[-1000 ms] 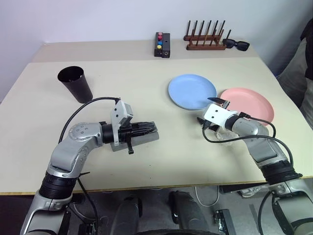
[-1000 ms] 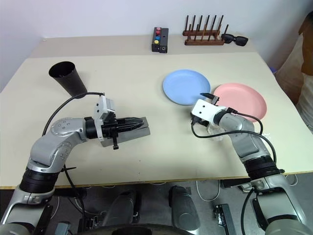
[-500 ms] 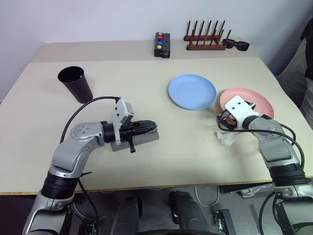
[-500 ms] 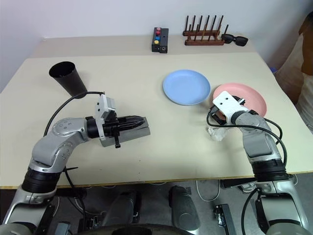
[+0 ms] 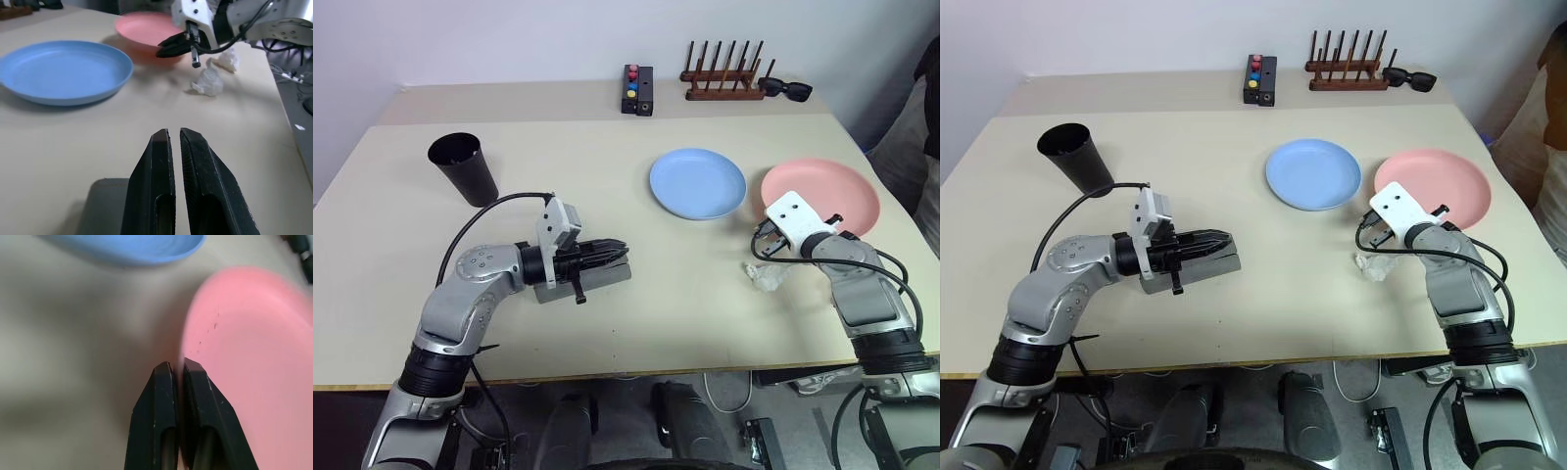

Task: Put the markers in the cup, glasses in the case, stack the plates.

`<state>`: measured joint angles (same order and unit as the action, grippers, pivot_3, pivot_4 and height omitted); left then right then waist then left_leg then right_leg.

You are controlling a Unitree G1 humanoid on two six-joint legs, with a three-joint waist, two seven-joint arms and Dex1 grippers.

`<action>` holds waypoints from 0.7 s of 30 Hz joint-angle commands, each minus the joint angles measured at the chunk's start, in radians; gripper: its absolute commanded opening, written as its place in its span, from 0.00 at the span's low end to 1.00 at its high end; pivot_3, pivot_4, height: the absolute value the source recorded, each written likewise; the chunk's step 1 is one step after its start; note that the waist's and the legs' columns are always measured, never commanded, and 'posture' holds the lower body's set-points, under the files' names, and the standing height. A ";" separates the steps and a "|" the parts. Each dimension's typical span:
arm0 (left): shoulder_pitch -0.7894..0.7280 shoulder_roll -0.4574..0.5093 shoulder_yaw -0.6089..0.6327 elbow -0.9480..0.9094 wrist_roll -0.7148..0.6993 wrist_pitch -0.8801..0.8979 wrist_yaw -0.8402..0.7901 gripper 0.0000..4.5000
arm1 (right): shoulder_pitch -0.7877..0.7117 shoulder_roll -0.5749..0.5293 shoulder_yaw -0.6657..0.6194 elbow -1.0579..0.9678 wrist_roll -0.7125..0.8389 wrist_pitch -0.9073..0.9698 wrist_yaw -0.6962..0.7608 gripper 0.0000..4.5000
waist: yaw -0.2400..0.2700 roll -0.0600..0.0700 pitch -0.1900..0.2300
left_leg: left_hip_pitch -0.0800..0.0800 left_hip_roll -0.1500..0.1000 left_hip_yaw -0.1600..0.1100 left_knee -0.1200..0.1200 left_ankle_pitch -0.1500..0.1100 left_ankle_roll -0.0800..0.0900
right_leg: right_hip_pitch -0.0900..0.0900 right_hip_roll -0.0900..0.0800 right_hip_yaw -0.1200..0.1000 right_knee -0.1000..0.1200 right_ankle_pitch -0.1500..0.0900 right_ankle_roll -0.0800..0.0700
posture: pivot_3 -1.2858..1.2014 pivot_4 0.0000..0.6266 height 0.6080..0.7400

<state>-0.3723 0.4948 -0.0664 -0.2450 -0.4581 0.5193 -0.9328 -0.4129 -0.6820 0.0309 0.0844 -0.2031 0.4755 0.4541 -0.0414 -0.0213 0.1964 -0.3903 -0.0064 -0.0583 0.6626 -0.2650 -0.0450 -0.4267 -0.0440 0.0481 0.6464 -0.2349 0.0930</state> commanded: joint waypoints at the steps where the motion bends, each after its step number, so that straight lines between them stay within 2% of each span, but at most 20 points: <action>1: -0.034 -0.013 0.027 0.014 0.015 -0.053 0.034 0.06 | -0.027 -0.028 0.009 -0.063 -0.041 -0.115 -0.023 0.01 | 0.000 0.000 0.000 | 0.000 0.000 0.000 0.000 0.000 0.000 | 0.000 0.000 0.000 0.000 0.000 0.000 | 0.52 0.24 0.96; 5: -0.046 -0.023 0.045 0.036 0.009 -0.070 0.061 0.06 | -0.057 -0.013 0.033 -0.076 -0.026 -0.266 0.004 0.01 | -0.004 0.000 0.000 | 0.000 0.000 0.000 0.000 0.000 0.000 | 0.000 0.000 0.000 0.000 0.000 0.000 | 0.52 0.24 0.96; 9: -0.053 -0.024 0.045 0.045 0.011 -0.078 0.072 0.06 | -0.104 0.056 0.059 -0.048 0.057 -0.358 0.077 0.01 | -0.003 0.000 0.000 | 0.000 0.000 0.000 0.000 0.000 0.000 | 0.000 0.000 0.000 0.000 0.000 0.000 | 0.52 0.24 0.96; 20: -0.042 -0.028 0.037 0.039 0.009 -0.086 0.096 0.06 | -0.273 0.200 0.106 0.270 0.115 -0.521 0.163 0.01 | -0.001 0.000 0.000 | 0.000 0.000 0.000 0.000 0.000 0.000 | 0.000 -0.001 0.000 0.000 0.000 0.000 | 0.52 0.24 0.96; 21: -0.039 -0.028 0.036 0.035 0.009 -0.086 0.098 0.06 | -0.283 0.201 0.108 0.292 0.111 -0.532 0.164 0.07 | -0.001 0.000 0.000 | 0.000 0.000 0.000 0.000 0.000 0.000 | 0.000 -0.001 0.000 0.000 0.000 0.000 | 0.52 0.24 0.96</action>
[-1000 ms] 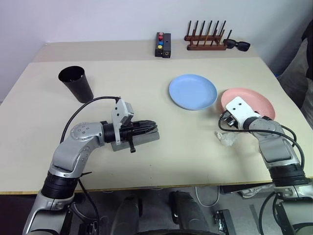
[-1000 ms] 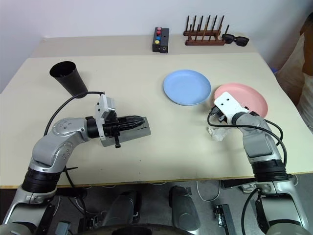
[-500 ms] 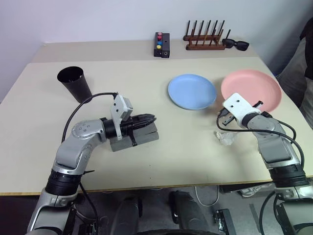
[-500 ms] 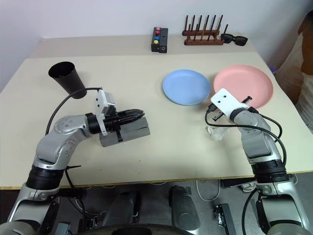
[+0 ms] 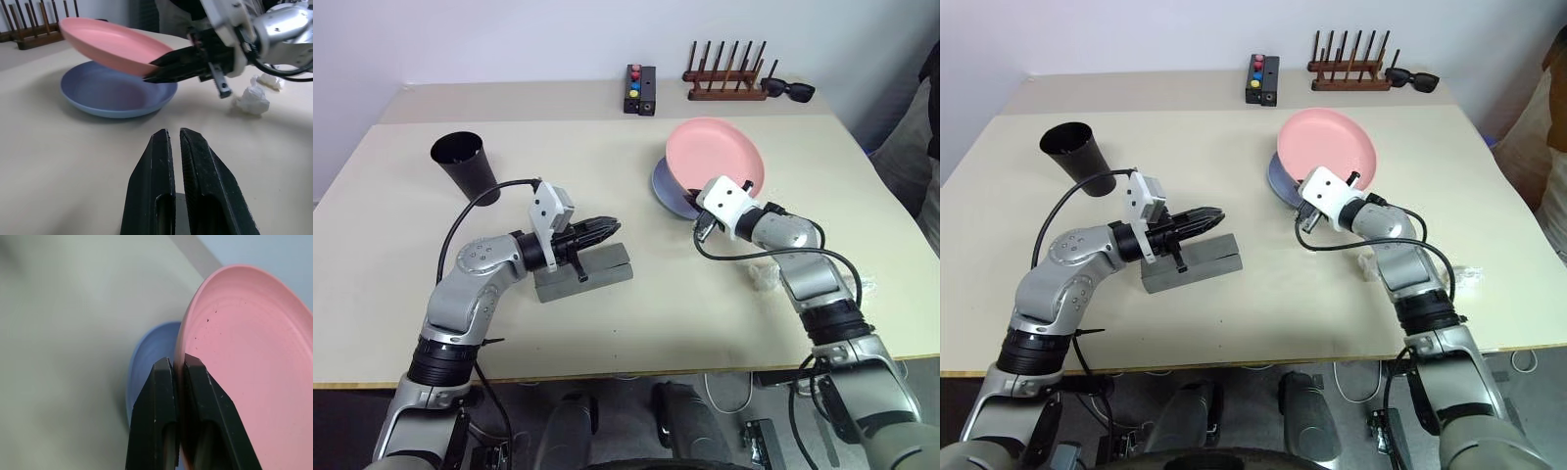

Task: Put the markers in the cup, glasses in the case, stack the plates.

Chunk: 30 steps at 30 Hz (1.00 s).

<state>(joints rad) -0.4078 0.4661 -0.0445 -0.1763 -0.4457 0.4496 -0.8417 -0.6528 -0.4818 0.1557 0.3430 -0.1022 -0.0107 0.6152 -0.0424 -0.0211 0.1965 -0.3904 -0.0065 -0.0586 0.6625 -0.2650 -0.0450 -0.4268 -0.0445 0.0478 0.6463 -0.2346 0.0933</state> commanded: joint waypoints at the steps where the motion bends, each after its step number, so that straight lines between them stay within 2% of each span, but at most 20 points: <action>1: -0.002 0.001 0.014 -0.037 -0.003 -0.015 0.009 0.06 | -0.050 0.002 -0.017 0.048 0.009 -0.054 0.005 0.16 | 0.001 0.000 0.000 | 0.000 0.000 0.000 0.000 0.000 0.000 | 0.000 0.000 0.000 0.000 0.000 0.000 | 0.52 0.24 0.96; 3: -0.001 0.000 0.015 -0.040 -0.005 -0.014 0.014 0.06 | -0.057 0.000 -0.019 0.057 0.014 -0.067 0.013 0.33 | 0.001 0.000 0.000 | 0.000 0.000 0.000 0.000 0.000 0.000 | 0.000 0.000 0.000 0.000 0.000 0.000 | 0.52 0.24 0.96; 6: -0.001 0.000 0.013 -0.043 -0.007 -0.013 0.018 0.06 | -0.048 -0.011 -0.028 0.032 0.023 -0.069 0.025 0.66 | 0.000 0.000 0.000 | 0.000 0.000 0.000 0.000 0.000 0.000 | 0.000 0.000 0.000 0.000 0.000 0.000 | 0.52 0.24 0.96; 12: -0.014 -0.010 0.003 -0.036 -0.006 -0.017 0.019 0.06 | 0.029 -0.064 -0.088 -0.149 0.081 0.001 0.059 0.66 | 0.003 0.000 0.000 | 0.000 0.000 -0.001 0.000 0.000 0.000 | 0.000 0.000 0.000 0.000 0.000 0.000 | 0.52 0.24 0.96; 15: -0.021 -0.028 -0.016 -0.049 -0.018 -0.006 0.010 0.06 | 0.150 -0.122 -0.196 -0.360 0.197 0.171 0.092 0.66 | 0.011 0.000 0.000 | 0.000 0.000 -0.001 0.000 0.000 0.000 | 0.000 0.000 0.000 0.000 0.000 0.000 | 0.52 0.24 0.96; 18: -0.022 -0.054 -0.057 -0.068 -0.032 0.011 -0.011 0.06 | 0.345 -0.195 -0.326 -0.588 0.324 0.376 0.129 0.84 | 0.032 0.000 0.000 | -0.001 0.000 -0.002 -0.001 0.000 0.000 | 0.000 0.000 -0.001 -0.001 0.000 0.000 | 0.52 0.24 0.96; 19: -0.021 -0.062 -0.068 -0.072 -0.036 0.015 -0.016 0.06 | 0.399 -0.203 -0.355 -0.635 0.355 0.428 0.128 0.95 | 0.032 0.000 0.000 | -0.001 0.000 -0.002 0.000 0.000 0.000 | 0.000 0.000 -0.001 -0.001 0.000 0.001 | 0.52 0.24 0.96; 20: -0.021 -0.070 -0.080 -0.075 -0.039 0.017 -0.021 0.06 | 0.451 -0.213 -0.378 -0.674 0.374 0.467 0.126 0.98 | 0.031 0.000 0.000 | -0.001 0.000 -0.001 0.000 0.000 0.000 | 0.001 -0.001 0.000 -0.001 -0.001 0.000 | 0.52 0.24 0.96; 25: -0.025 -0.102 -0.133 -0.079 -0.040 0.022 -0.052 0.06 | 0.642 -0.215 -0.453 -0.779 0.397 0.588 0.072 0.98 | 0.022 0.001 0.000 | 0.001 0.000 0.002 0.001 0.000 0.000 | 0.002 0.001 0.002 -0.001 -0.002 -0.004 | 0.52 0.24 0.96; 30: -0.030 -0.108 -0.155 -0.070 -0.029 0.015 -0.071 0.06 | 0.704 -0.201 -0.457 -0.793 0.394 0.637 0.019 0.98 | 0.023 0.001 0.000 | 0.002 0.001 0.002 0.001 0.000 0.000 | 0.002 0.002 0.002 -0.001 -0.003 -0.003 | 0.52 0.24 0.96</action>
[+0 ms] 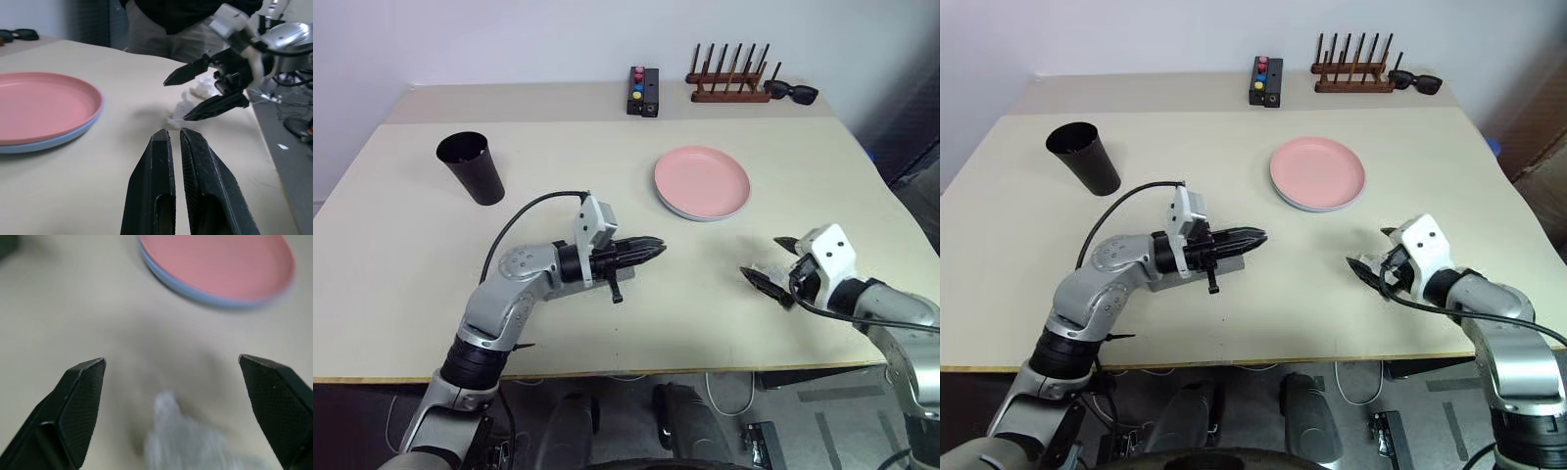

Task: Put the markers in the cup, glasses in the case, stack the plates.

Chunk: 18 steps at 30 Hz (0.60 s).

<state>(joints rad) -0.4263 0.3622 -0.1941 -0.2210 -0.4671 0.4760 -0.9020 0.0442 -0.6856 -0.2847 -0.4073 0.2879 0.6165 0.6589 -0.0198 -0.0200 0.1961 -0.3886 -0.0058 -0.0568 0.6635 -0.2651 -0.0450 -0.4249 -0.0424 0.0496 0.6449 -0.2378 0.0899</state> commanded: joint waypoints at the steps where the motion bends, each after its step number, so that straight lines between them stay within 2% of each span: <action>1: -0.013 -0.005 -0.009 -0.021 -0.005 -0.014 -0.014 0.06 | 0.016 0.005 0.004 -0.018 -0.018 0.029 -0.049 0.98 | 0.001 0.000 0.000 | 0.000 0.000 0.000 0.000 0.000 0.000 | 0.000 0.000 0.000 0.000 0.000 0.000 | 0.52 0.24 0.96; 3: -0.015 -0.004 -0.010 -0.017 -0.001 -0.017 -0.017 0.06 | 0.027 -0.003 0.043 0.029 -0.066 0.052 -0.088 0.98 | 0.004 0.000 0.000 | -0.001 0.000 0.000 0.000 0.000 0.000 | 0.000 0.000 0.000 -0.001 0.000 0.000 | 0.52 0.24 0.96; 6: -0.006 0.004 0.000 -0.021 -0.002 -0.017 -0.014 0.06 | 0.018 -0.005 0.051 0.049 -0.067 0.061 -0.099 0.79 | 0.006 0.000 0.000 | -0.001 0.000 0.000 0.000 0.000 0.000 | 0.000 -0.001 0.000 -0.001 0.000 -0.001 | 0.52 0.24 0.96; 13: 0.015 0.015 0.019 -0.026 0.005 -0.029 0.010 0.06 | -0.020 -0.047 0.075 0.074 -0.084 0.049 -0.087 0.01 | 0.006 0.000 0.000 | -0.001 0.000 0.000 0.000 0.000 0.000 | 0.000 -0.001 0.000 -0.002 0.000 0.000 | 0.52 0.24 0.96; 18: 0.004 -0.002 0.044 -0.003 0.016 -0.044 0.051 0.06 | -0.171 -0.018 0.113 0.090 -0.108 -0.064 -0.104 0.00 | -0.002 0.000 0.000 | -0.001 0.000 0.000 0.000 0.000 0.000 | 0.000 0.000 0.000 -0.002 0.000 0.000 | 0.52 0.24 0.96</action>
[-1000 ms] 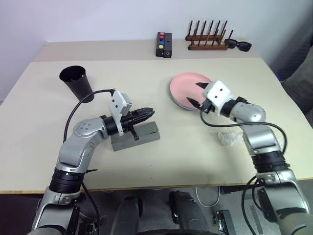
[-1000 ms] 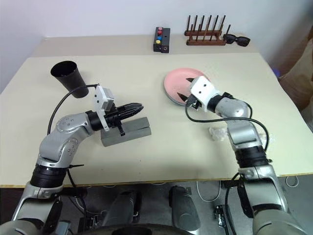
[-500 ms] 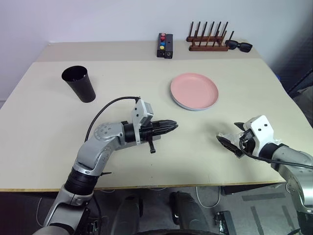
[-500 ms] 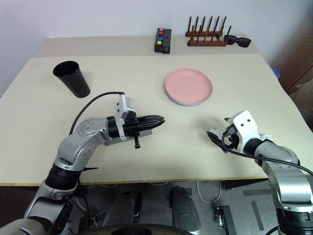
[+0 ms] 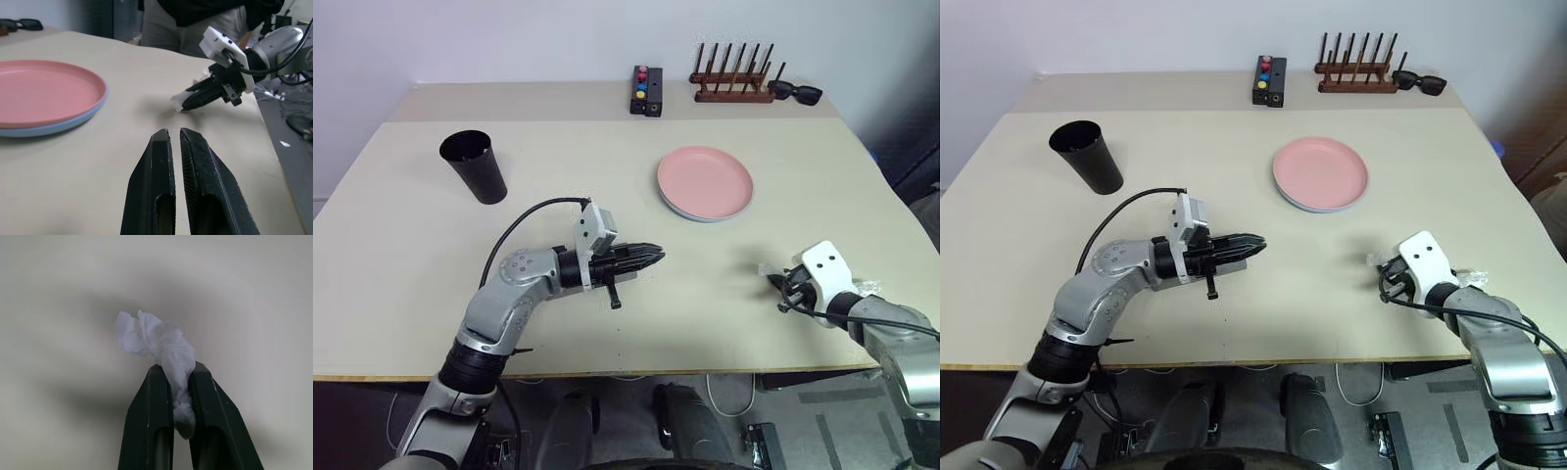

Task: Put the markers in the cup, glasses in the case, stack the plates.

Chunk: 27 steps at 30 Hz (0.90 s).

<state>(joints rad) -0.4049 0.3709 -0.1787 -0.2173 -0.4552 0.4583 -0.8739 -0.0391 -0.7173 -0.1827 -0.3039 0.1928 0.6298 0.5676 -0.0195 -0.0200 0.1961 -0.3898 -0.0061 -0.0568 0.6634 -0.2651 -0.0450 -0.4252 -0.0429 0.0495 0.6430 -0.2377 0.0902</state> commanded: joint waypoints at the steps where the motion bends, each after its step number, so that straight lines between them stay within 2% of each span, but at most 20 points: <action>1: -0.018 -0.012 0.035 -0.002 0.005 -0.031 0.031 0.06 | -0.138 0.029 0.027 0.012 -0.020 -0.093 -0.025 0.00 | -0.004 0.000 0.000 | 0.000 0.000 0.000 0.000 0.000 0.000 | 0.000 0.000 0.000 0.000 0.000 0.000 | 0.52 0.24 0.96; 6: -0.009 -0.010 0.054 0.012 0.015 -0.051 0.054 0.06 | -0.384 0.134 0.126 0.250 -0.083 -0.175 -0.084 0.00 | 0.000 0.000 0.000 | 0.000 0.001 -0.001 0.000 0.000 0.000 | 0.000 0.001 0.000 0.000 0.002 -0.002 | 0.52 0.24 0.96; 11: 0.003 -0.006 0.066 0.003 0.022 -0.062 0.068 0.06 | -0.537 0.231 0.149 0.518 -0.108 -0.288 -0.126 0.00 | 0.007 0.000 0.000 | -0.002 0.000 -0.001 -0.001 0.000 0.000 | 0.000 0.000 -0.001 -0.003 0.003 0.001 | 0.52 0.24 0.96; 14: 0.021 0.000 0.075 -0.021 0.020 -0.059 0.080 0.06 | -0.592 0.263 0.152 0.627 -0.112 -0.344 -0.132 0.29 | 0.002 0.000 0.001 | -0.002 0.000 0.000 -0.002 0.000 0.000 | 0.000 -0.001 0.000 -0.005 0.005 0.003 | 0.52 0.24 0.96; 18: 0.035 0.000 0.077 -0.036 0.019 -0.056 0.088 0.06 | -0.587 0.259 0.140 0.621 -0.119 -0.399 -0.146 0.73 | 0.003 0.000 0.000 | -0.003 0.000 -0.001 -0.003 0.000 0.000 | 0.000 -0.001 -0.001 -0.007 0.005 0.004 | 0.52 0.24 0.96; 27: 0.019 -0.025 0.052 -0.022 0.016 -0.058 0.080 0.06 | -0.390 0.132 0.013 0.315 -0.040 -0.297 -0.085 0.73 | 0.005 0.000 0.000 | -0.003 -0.001 0.000 -0.003 0.000 0.000 | 0.000 -0.002 0.000 -0.007 0.005 0.004 | 0.52 0.24 0.96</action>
<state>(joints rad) -0.3659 0.3563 -0.1290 -0.2160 -0.4257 0.4174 -0.7851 -0.4606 -0.5482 -0.1124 0.1047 0.1293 0.3078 0.4714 -0.0143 -0.0196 0.1966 -0.3923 -0.0068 -0.0570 0.6608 -0.2651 -0.0449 -0.4246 -0.0446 0.0491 0.6356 -0.2324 0.0944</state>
